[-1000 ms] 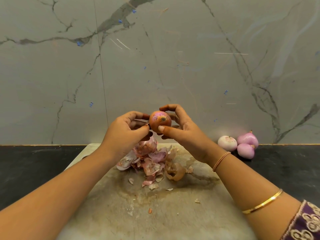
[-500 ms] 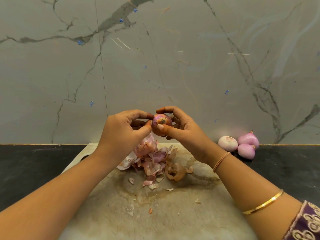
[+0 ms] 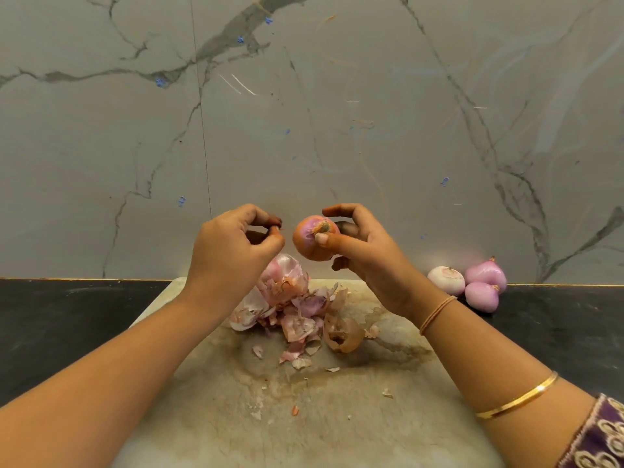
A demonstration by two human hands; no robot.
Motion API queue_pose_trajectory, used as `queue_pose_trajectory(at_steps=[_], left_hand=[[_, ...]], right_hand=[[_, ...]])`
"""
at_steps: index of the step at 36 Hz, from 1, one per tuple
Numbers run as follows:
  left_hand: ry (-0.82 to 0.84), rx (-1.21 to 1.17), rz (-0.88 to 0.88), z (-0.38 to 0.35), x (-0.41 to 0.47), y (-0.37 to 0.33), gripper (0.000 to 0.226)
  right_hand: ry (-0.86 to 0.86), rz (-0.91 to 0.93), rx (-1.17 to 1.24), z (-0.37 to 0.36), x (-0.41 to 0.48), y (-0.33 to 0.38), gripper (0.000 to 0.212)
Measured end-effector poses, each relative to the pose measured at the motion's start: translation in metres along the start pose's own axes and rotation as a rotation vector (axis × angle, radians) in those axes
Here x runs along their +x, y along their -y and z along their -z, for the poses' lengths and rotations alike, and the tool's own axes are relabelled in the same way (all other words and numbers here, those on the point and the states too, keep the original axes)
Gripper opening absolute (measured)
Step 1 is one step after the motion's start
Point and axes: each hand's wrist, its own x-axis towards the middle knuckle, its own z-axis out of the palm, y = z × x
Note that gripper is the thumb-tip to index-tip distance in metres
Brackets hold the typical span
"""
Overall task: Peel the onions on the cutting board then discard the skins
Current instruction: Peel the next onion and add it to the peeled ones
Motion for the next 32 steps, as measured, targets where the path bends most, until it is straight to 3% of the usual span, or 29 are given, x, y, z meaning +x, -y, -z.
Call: queue_pose_trajectory(at_steps=[4, 9, 14, 18, 24, 32], left_hand=[[0.038, 0.008, 0.113, 0.003, 0.006, 0.008, 0.020], [0.099, -0.116, 0.121, 0.004, 0.005, 0.004, 0.032], [0.210, -0.326, 0.065, 0.004, 0.001, -0.007, 0.016], [0.287, -0.453, 0.054, 0.003, -0.001, -0.009, 0.027], [0.272, -0.473, 0.003, 0.003, 0.000, -0.010, 0.021], [0.236, -0.496, 0.026, 0.003, 0.001, -0.010, 0.022]], right_hand=[[0.033, -0.022, 0.143, 0.005, 0.000, 0.000, 0.040], [0.085, -0.055, 0.263, 0.006, -0.001, 0.000, 0.040], [0.145, -0.071, 0.229, 0.007, -0.002, -0.002, 0.045], [0.193, -0.073, 0.213, 0.005, -0.002, -0.002, 0.043], [0.106, -0.064, 0.089, 0.001, -0.001, -0.002, 0.047], [0.093, 0.026, -0.082, 0.001, -0.005, 0.002, 0.028]])
